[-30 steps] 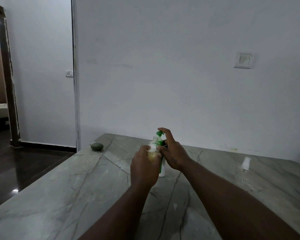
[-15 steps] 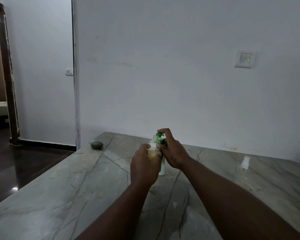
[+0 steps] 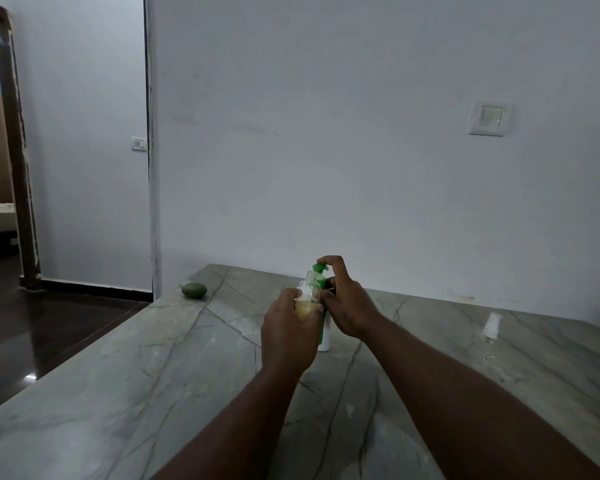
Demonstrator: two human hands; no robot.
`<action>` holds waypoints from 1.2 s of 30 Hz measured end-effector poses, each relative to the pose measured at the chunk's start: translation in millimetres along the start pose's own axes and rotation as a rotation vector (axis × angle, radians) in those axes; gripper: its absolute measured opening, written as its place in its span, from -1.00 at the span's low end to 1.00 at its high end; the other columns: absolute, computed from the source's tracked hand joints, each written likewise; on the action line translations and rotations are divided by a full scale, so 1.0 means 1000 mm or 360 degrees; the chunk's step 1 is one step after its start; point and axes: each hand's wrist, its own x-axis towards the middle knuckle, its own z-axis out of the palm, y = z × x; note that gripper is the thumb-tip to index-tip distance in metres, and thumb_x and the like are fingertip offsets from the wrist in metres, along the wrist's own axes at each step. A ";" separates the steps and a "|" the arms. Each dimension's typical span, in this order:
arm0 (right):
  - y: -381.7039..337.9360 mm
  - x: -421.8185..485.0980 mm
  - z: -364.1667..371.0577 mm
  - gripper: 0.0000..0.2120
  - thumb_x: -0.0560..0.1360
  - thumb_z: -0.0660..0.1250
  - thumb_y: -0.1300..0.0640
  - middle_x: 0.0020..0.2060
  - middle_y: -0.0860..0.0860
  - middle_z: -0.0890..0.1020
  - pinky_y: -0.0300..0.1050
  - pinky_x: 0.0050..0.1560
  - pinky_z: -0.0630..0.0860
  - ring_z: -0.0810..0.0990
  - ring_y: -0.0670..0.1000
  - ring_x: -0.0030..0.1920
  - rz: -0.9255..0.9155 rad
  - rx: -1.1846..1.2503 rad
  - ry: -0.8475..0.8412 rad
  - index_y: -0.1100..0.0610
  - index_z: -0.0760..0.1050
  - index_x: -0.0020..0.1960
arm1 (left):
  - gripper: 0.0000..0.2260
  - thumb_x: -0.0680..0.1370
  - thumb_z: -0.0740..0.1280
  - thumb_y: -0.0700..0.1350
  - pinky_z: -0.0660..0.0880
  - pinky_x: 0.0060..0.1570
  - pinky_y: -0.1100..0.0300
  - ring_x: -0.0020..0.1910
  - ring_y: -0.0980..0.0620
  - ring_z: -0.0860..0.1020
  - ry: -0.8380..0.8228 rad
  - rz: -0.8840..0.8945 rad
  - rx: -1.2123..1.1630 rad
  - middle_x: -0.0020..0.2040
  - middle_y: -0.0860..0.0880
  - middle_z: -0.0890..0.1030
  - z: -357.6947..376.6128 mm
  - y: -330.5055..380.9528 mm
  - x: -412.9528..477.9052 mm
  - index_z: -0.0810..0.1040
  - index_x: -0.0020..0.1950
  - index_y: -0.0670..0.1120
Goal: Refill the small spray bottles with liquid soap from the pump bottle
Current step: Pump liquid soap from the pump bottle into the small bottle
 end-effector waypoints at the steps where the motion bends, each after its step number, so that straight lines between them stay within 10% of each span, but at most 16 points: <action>1: 0.000 0.000 0.000 -0.57 0.61 0.30 0.14 -0.01 0.01 0.63 -0.11 -0.13 0.49 0.64 0.05 -0.07 0.0002 -0.0007 -0.0004 -0.19 0.23 0.35 | -0.69 0.57 0.45 0.05 0.65 -0.04 0.01 -0.06 0.09 0.61 -0.0005 -0.0002 -0.0006 0.01 0.07 0.64 0.000 0.000 0.000 0.56 0.26 0.00; 36: -0.004 -0.005 0.002 -0.43 0.63 0.25 0.17 -0.05 -0.06 0.58 -0.08 -0.07 0.48 0.60 -0.01 -0.11 -0.0002 -0.0041 0.0005 -0.25 0.16 0.50 | -0.69 0.57 0.45 0.03 0.60 -0.11 0.12 -0.08 0.10 0.60 -0.0012 0.0019 -0.0005 0.00 0.07 0.64 0.000 0.000 0.000 0.56 0.27 -0.01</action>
